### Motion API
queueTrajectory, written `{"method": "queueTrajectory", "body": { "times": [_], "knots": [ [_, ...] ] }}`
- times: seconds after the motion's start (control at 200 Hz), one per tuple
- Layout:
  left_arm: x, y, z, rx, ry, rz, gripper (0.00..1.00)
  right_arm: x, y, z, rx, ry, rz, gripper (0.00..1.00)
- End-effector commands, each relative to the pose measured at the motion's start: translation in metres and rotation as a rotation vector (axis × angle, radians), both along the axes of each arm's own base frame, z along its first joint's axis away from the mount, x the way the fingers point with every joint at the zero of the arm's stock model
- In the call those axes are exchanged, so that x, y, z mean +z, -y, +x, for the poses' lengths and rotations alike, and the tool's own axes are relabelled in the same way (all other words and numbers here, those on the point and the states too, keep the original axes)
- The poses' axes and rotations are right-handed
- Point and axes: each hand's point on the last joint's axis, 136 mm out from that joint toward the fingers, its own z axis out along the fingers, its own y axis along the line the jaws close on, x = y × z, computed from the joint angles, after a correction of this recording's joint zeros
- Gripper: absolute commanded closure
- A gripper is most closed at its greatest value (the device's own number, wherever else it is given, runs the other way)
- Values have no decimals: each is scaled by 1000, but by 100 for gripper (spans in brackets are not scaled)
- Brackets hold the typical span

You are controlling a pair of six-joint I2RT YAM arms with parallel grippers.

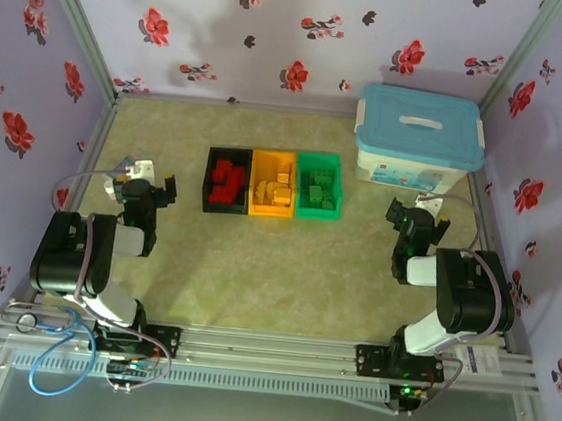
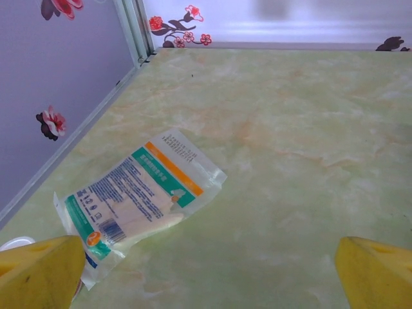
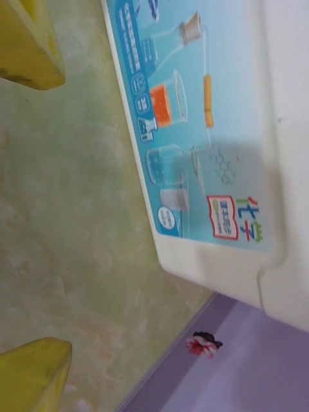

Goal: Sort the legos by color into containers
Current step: Reset both arms

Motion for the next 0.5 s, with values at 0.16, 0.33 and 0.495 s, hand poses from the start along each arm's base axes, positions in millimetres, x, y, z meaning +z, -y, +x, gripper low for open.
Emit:
{"method": "queueTrajectory", "body": {
  "times": [0.16,0.33,0.495],
  "knots": [
    [1,1,0,17,-1,-9,0,0,5,4,-8,-8,40,1],
    [1,-1,-1,15,2,-19,0,2,5,2,-8,4,31,1],
    [1,-1,-1,15,5,-18,0,2,5,2,-9,6,28,1]
  ]
}}
